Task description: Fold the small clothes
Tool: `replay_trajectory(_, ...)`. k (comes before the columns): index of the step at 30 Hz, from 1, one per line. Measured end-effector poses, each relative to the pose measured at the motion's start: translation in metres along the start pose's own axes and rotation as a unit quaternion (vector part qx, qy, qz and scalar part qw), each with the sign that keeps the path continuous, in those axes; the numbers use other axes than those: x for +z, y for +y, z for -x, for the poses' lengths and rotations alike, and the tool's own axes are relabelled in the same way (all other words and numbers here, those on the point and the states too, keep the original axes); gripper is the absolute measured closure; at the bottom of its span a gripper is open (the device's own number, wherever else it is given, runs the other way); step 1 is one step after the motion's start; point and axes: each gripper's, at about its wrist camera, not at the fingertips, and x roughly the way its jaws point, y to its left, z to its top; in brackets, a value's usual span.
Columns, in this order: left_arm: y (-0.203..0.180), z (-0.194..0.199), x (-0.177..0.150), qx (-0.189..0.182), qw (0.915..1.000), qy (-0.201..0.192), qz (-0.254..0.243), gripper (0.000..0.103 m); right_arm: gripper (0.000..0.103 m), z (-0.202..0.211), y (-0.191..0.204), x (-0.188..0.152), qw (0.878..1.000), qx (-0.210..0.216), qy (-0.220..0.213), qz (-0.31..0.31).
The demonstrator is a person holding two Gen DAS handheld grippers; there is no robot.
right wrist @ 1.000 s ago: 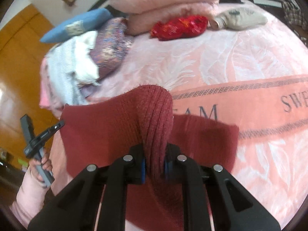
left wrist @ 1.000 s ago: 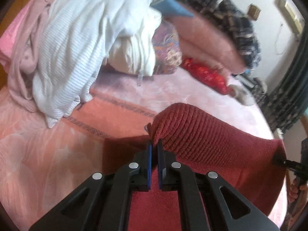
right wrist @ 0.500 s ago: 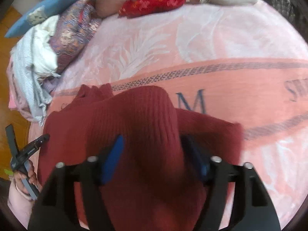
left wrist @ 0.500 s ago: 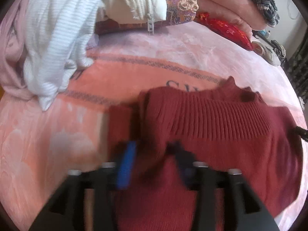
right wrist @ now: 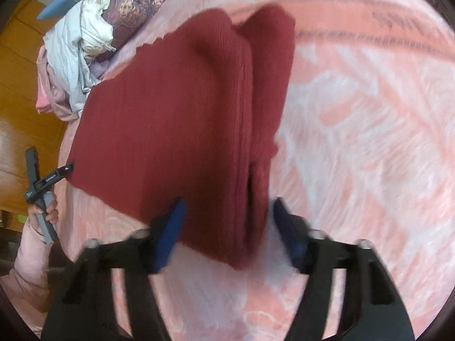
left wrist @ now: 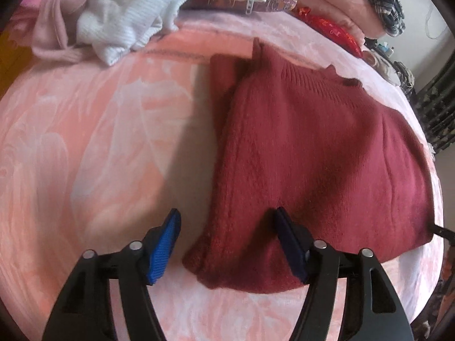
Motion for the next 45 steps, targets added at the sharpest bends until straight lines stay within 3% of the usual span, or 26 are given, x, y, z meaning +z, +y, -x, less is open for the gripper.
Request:
replay_trajectory(2, -0.003, -0.005, 0.0, -0.013, 0.9998, 0.013, 0.009, 0.072, 0.093, 0.004, 0.001, 0.002, 1.0, 0.014, -0.004, -0.011)
replay_trajectory(5, -0.006, 0.003, 0.002, -0.021, 0.9995, 0.018, 0.017, 0.087, 0.094, 0.029, 0.005, 0.0, 0.998, 0.05, -0.024, -0.014)
replay_trajectory(8, -0.007, 0.018, 0.0, -0.031, 0.9994, 0.014, 0.003, 0.087, 0.094, 0.043, 0.009, -0.009, 0.999, 0.04, -0.017, -0.008)
replay_trajectory(12, -0.002, 0.003, -0.006, -0.015, 0.9992, 0.035, -0.01, 0.087, 0.095, 0.011, -0.003, -0.021, 0.999, -0.005, 0.04, -0.013)
replay_trajectory(15, -0.002, -0.007, -0.006, -0.016, 0.9991, 0.038, 0.0, 0.086, 0.093, 0.005, -0.009, -0.022, 0.999, 0.011, 0.032, -0.026)
replay_trajectory(18, -0.006, 0.0, -0.007, -0.014, 0.9993, 0.033, -0.007, 0.08, 0.082, 0.017, -0.001, -0.024, 1.0, -0.005, 0.02, -0.008)
replay_trajectory(19, -0.007, 0.005, -0.009, -0.008, 0.9994, 0.032, -0.011, 0.072, 0.075, 0.019, 0.003, -0.025, 1.0, -0.013, 0.02, -0.003)
replay_trajectory(20, -0.007, 0.009, -0.011, 0.001, 0.9994, 0.031, -0.013, 0.057, 0.073, 0.023, 0.005, -0.026, 1.0, -0.02, 0.016, 0.003)
replay_trajectory(22, -0.009, 0.019, -0.017, 0.007, 0.9994, 0.026, -0.019, 0.051, 0.073, 0.034, 0.01, -0.032, 1.0, -0.022, 0.0, 0.009)
replay_trajectory(27, -0.016, 0.027, -0.035, 0.021, 0.9989, 0.015, -0.04, 0.051, 0.067, 0.03, 0.019, -0.036, 0.999, -0.04, -0.012, 0.006)
replay_trajectory(29, -0.017, 0.017, -0.036, 0.025, 0.9987, 0.023, -0.037, 0.051, 0.074, 0.018, 0.012, -0.034, 0.999, -0.037, -0.003, -0.01)
replay_trajectory(31, -0.015, 0.004, -0.037, 0.031, 0.9986, 0.033, -0.028, 0.049, 0.084, 0.004, 0.005, -0.035, 0.998, -0.067, 0.013, -0.01)
replay_trajectory(35, -0.013, -0.005, -0.038, 0.033, 0.9986, 0.034, -0.023, 0.047, 0.084, -0.001, -0.011, -0.031, 0.998, -0.049, 0.026, -0.04)
replay_trajectory(40, -0.016, -0.007, -0.039, 0.041, 0.9982, 0.033, -0.028, 0.046, 0.083, -0.003, -0.002, -0.029, 0.997, -0.071, 0.029, -0.029)
replay_trajectory(43, -0.015, -0.003, -0.037, 0.04, 0.9984, 0.038, -0.012, 0.046, 0.077, 0.003, 0.001, -0.03, 0.997, -0.065, 0.017, -0.033)
replay_trajectory(45, -0.014, 0.005, -0.038, 0.033, 0.9987, 0.039, 0.004, 0.048, 0.063, 0.019, 0.001, -0.036, 0.998, -0.05, -0.002, -0.043)
